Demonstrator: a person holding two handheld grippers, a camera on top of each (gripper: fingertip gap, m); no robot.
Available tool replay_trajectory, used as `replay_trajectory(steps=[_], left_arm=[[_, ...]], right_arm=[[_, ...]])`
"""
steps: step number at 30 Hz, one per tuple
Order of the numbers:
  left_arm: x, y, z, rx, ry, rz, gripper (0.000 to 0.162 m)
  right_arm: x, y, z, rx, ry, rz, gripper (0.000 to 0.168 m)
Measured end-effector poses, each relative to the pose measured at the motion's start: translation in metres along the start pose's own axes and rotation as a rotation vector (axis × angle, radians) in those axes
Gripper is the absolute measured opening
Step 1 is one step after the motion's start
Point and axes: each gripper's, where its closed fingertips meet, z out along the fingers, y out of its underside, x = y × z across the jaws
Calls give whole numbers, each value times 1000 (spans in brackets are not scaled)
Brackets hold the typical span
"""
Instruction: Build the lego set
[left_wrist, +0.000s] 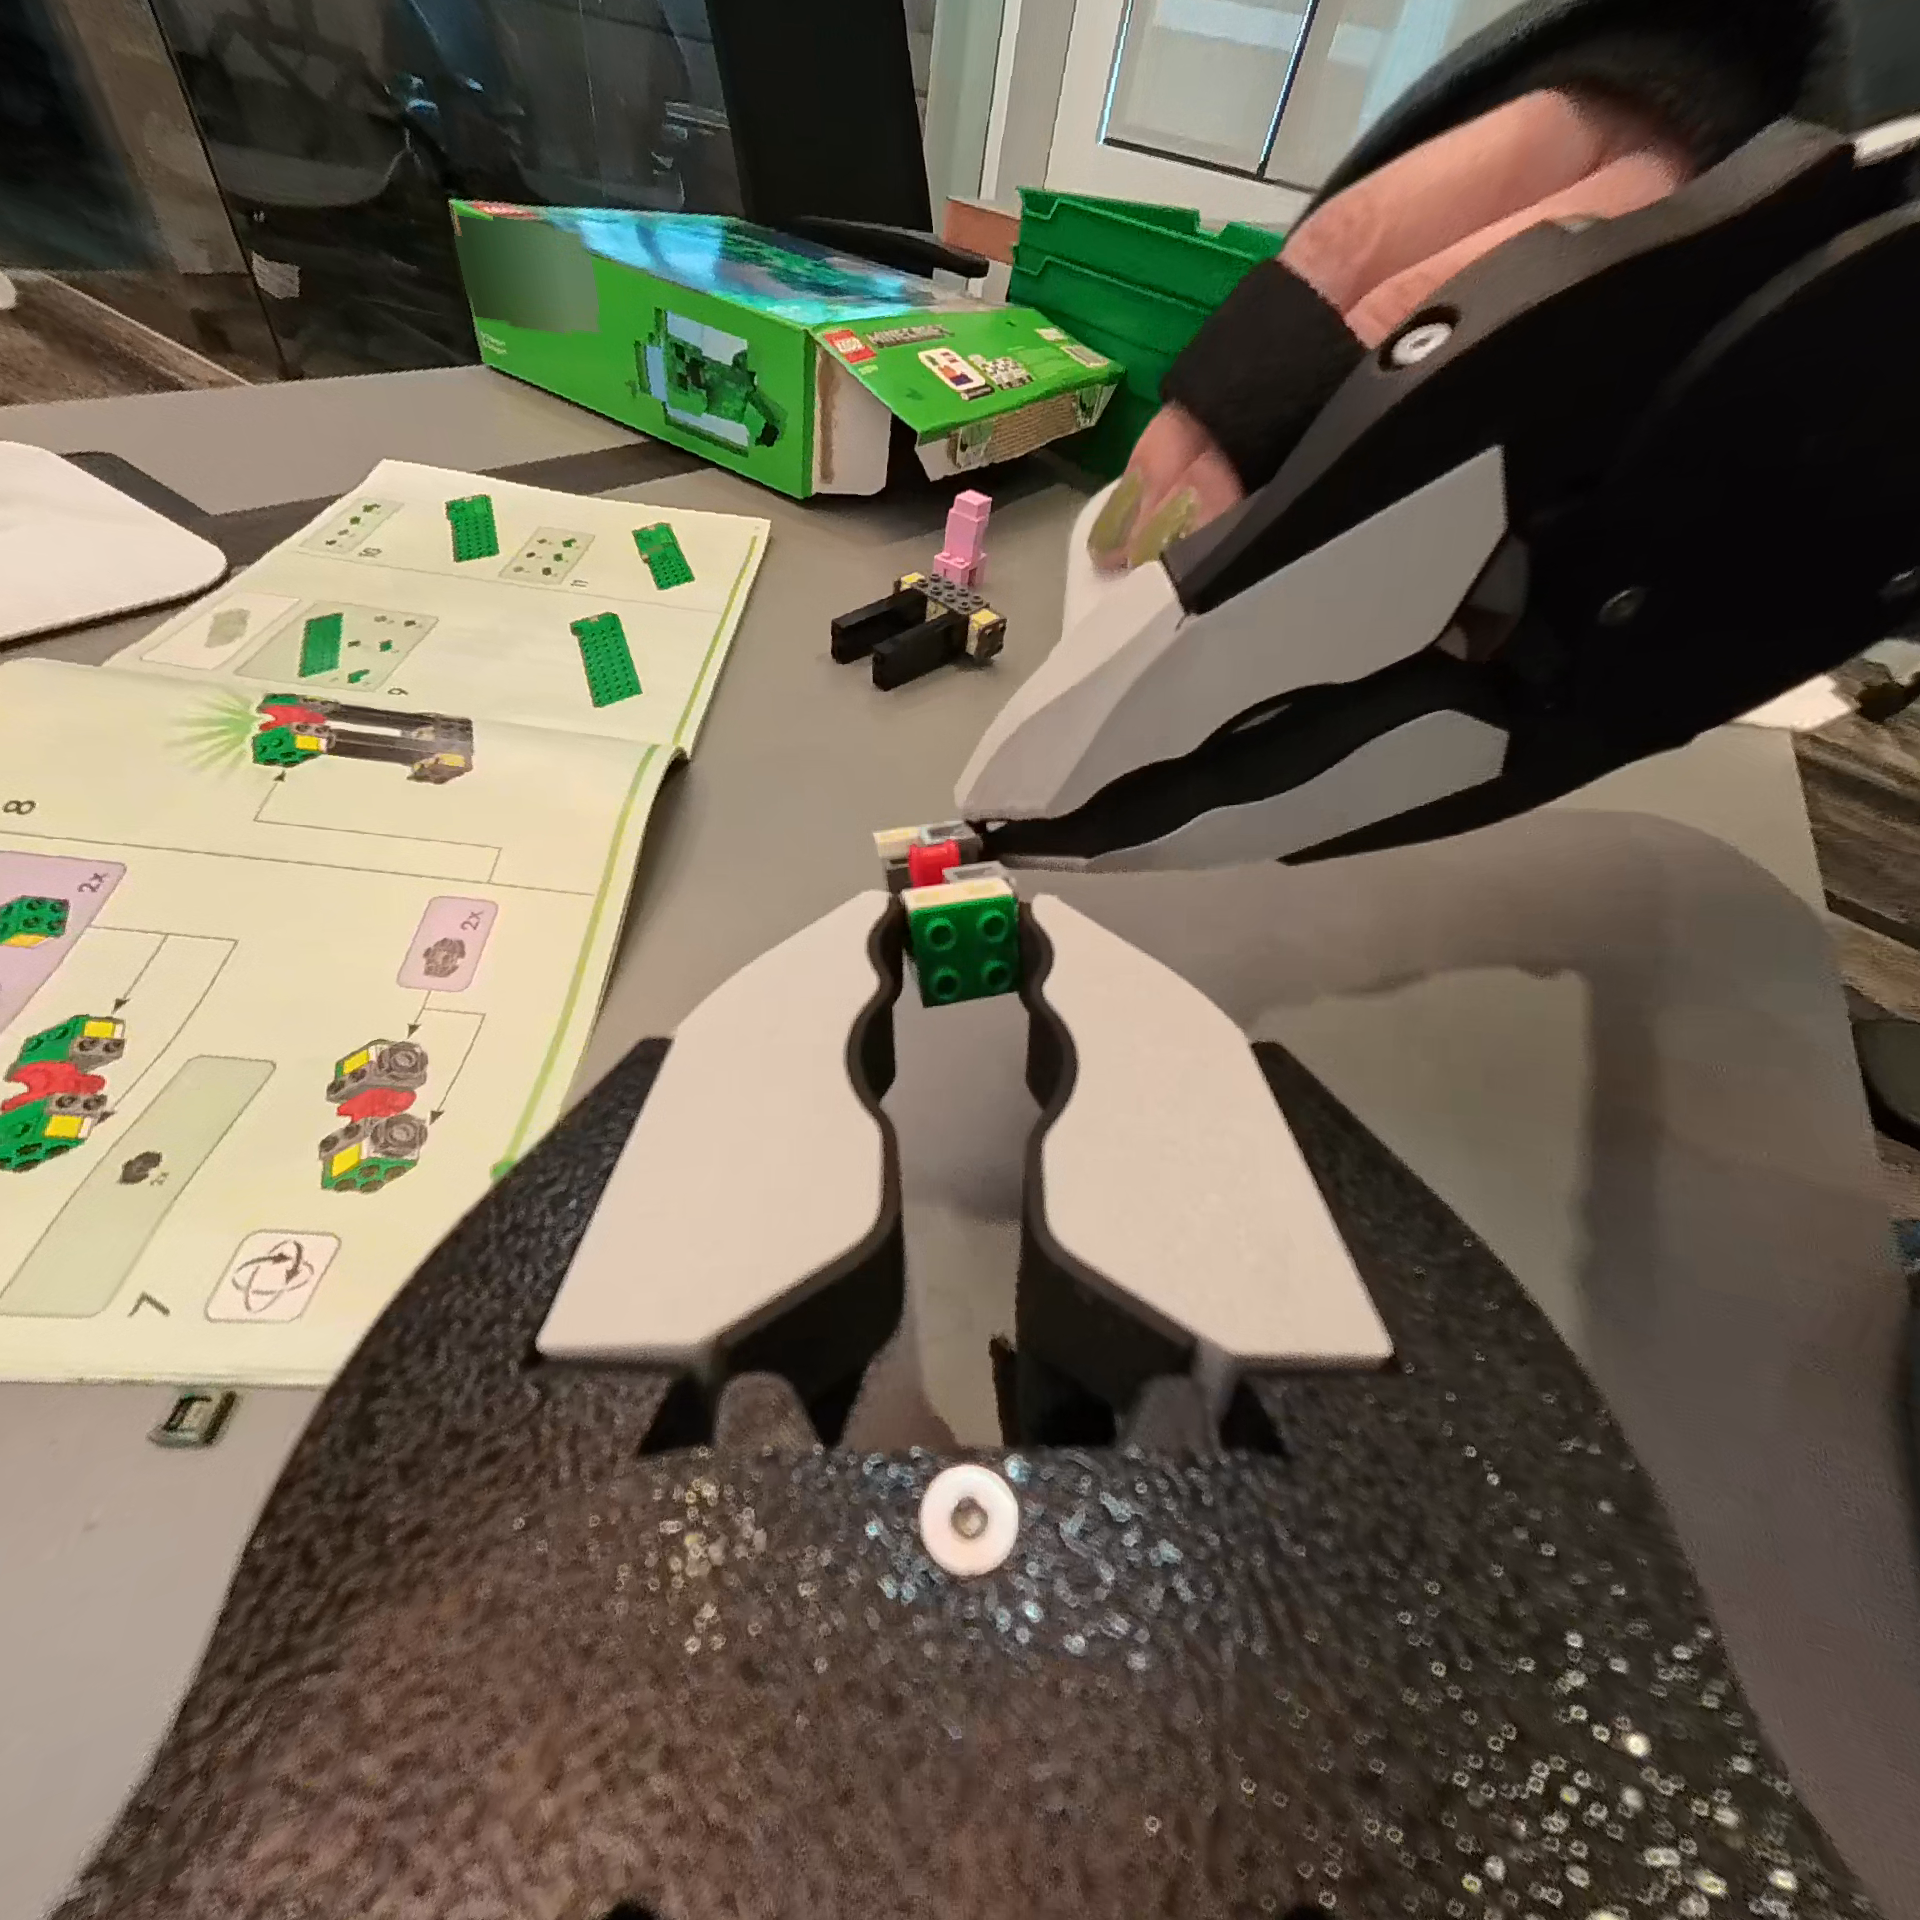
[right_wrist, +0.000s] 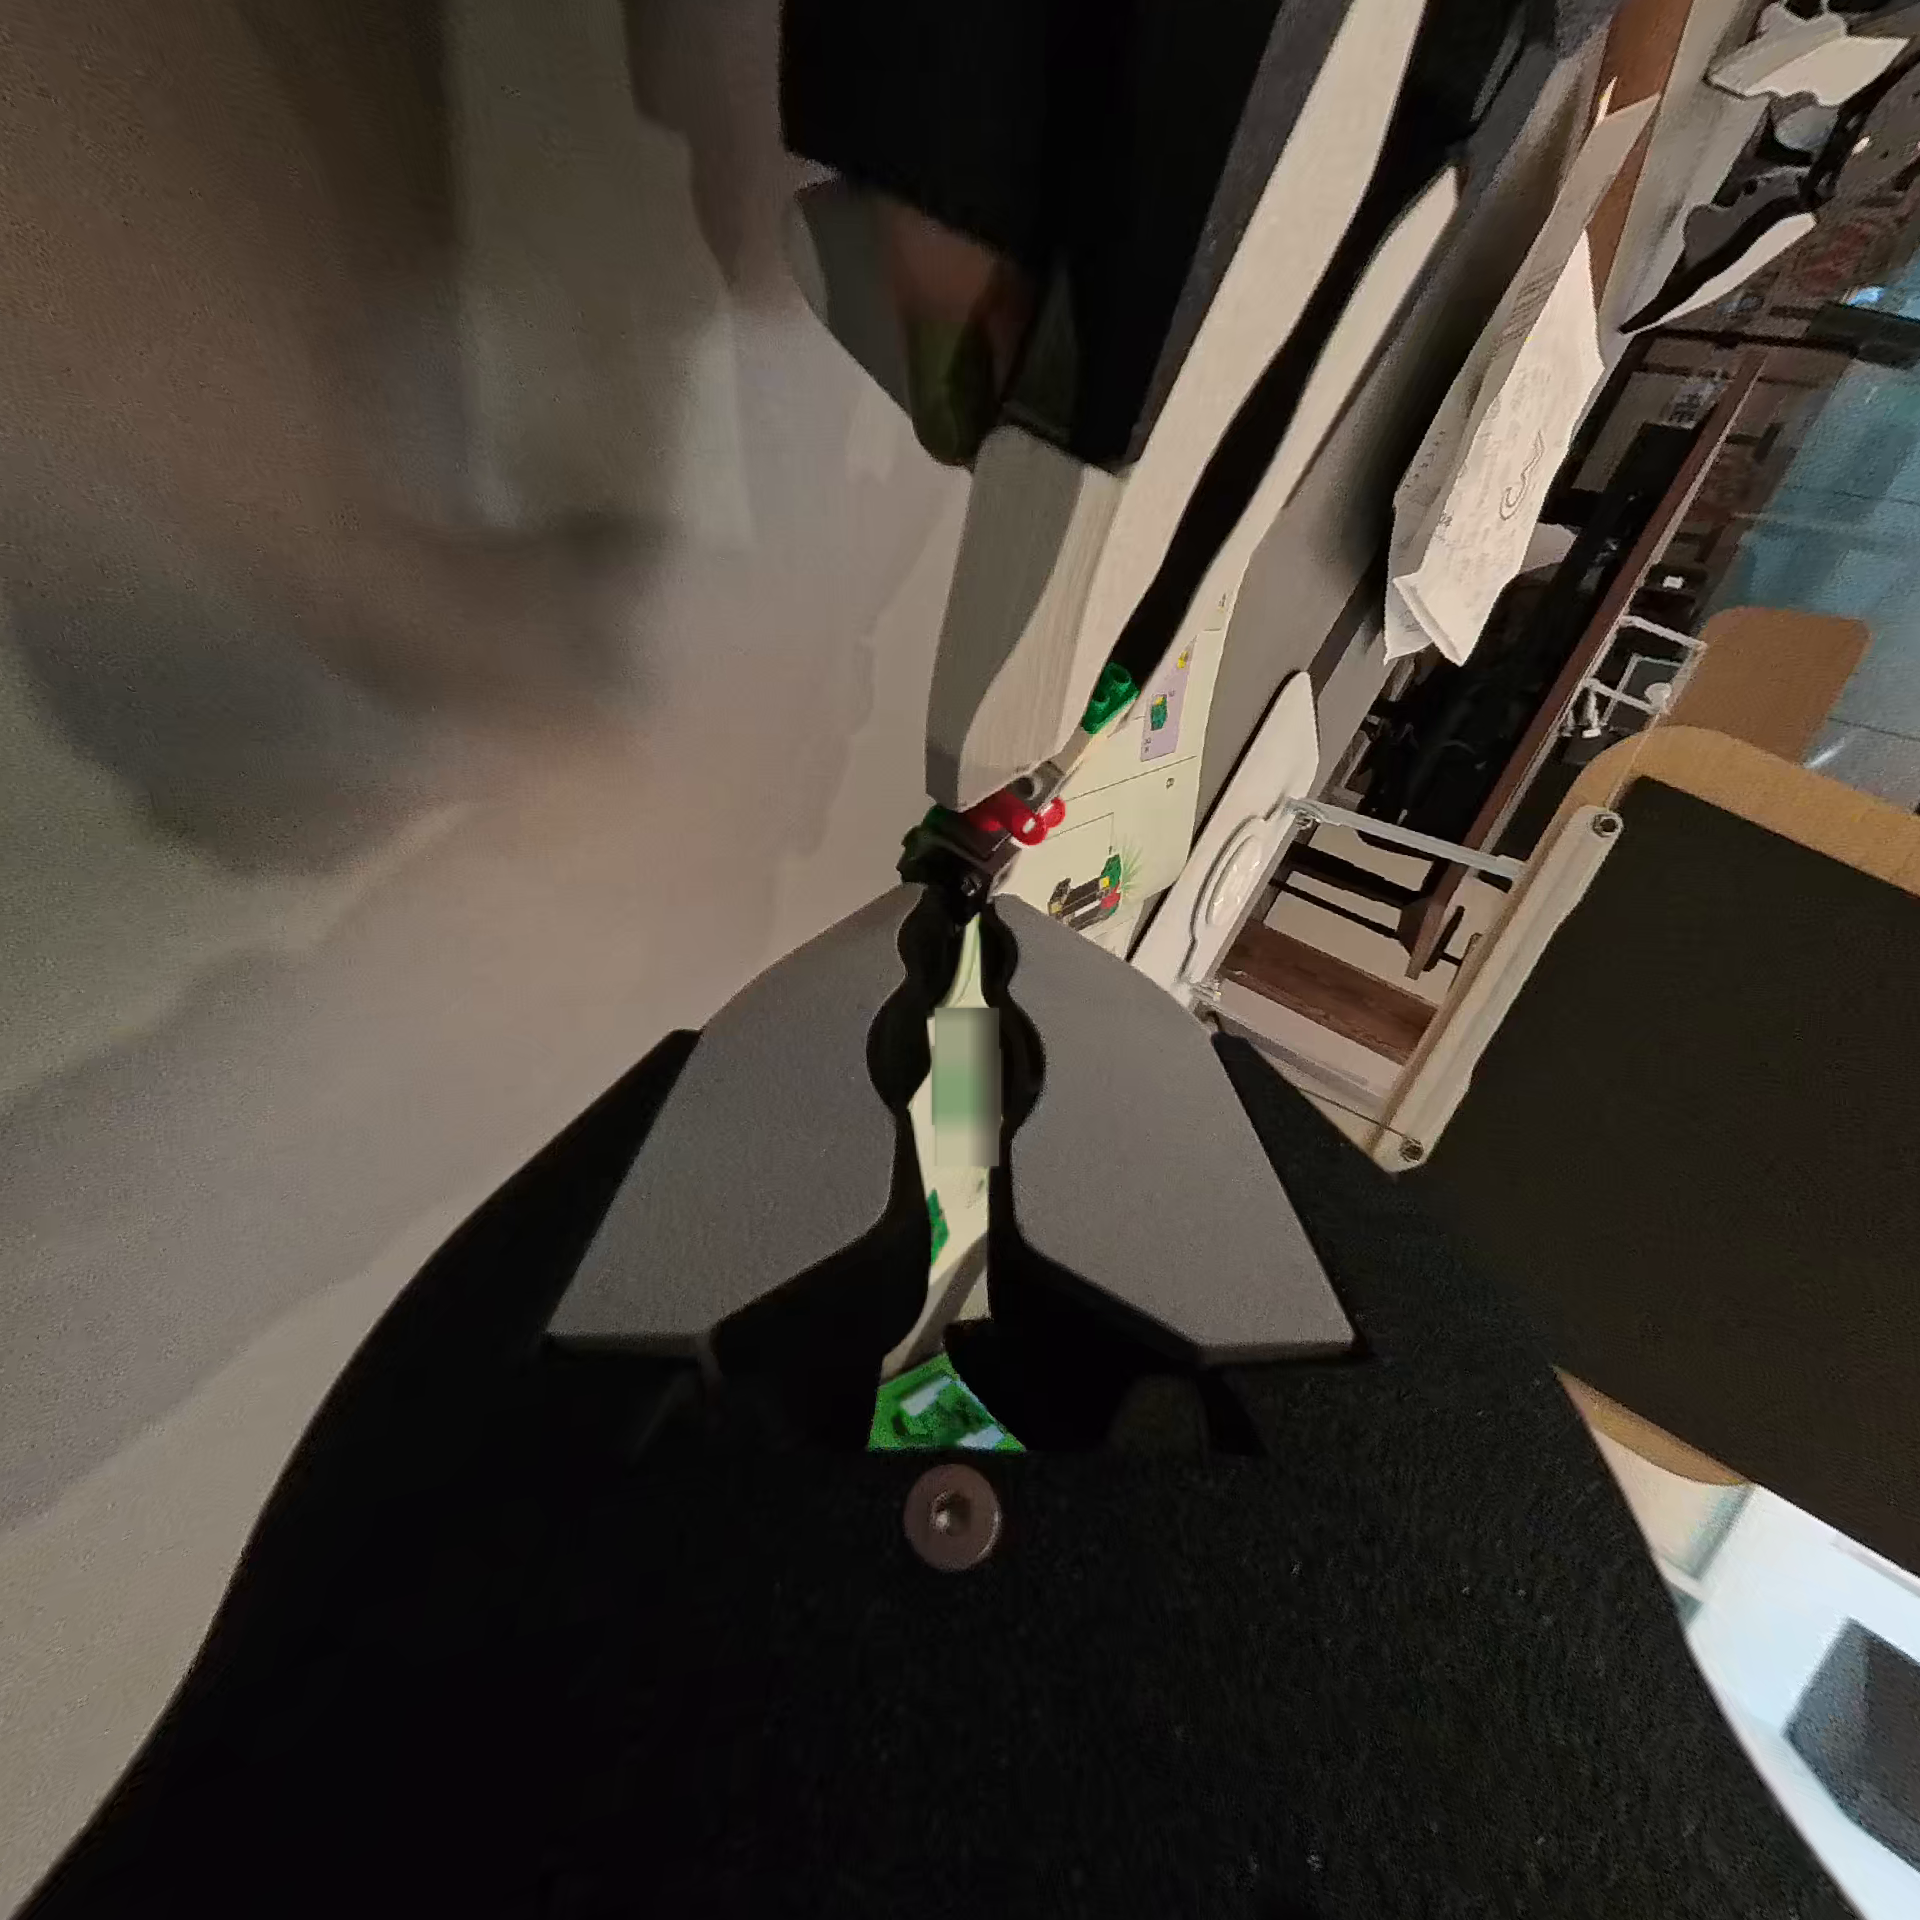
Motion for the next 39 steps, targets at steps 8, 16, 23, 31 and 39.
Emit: replay_trajectory(steps=[8, 16, 23, 31, 39], left_arm=[[-4, 4, 3, -22, 2, -63, 20], [-6, -5, -1, 41, 12, -104, 20], [-6, -10, -4, 73, 10, -106, 20], [-6, -12, -5, 88, 8, -102, 20], [-6, -15, -6, 105, -1, -85, 20]], right_arm=[[-4, 2, 7, 16, 29, 103, 6], [8, 2, 2, 12, 100, 65, 6], [15, 6, -1, -8, 125, 35, 11], [14, 2, -2, 0, 117, 30, 11], [13, 2, -3, -4, 116, 35, 10]])
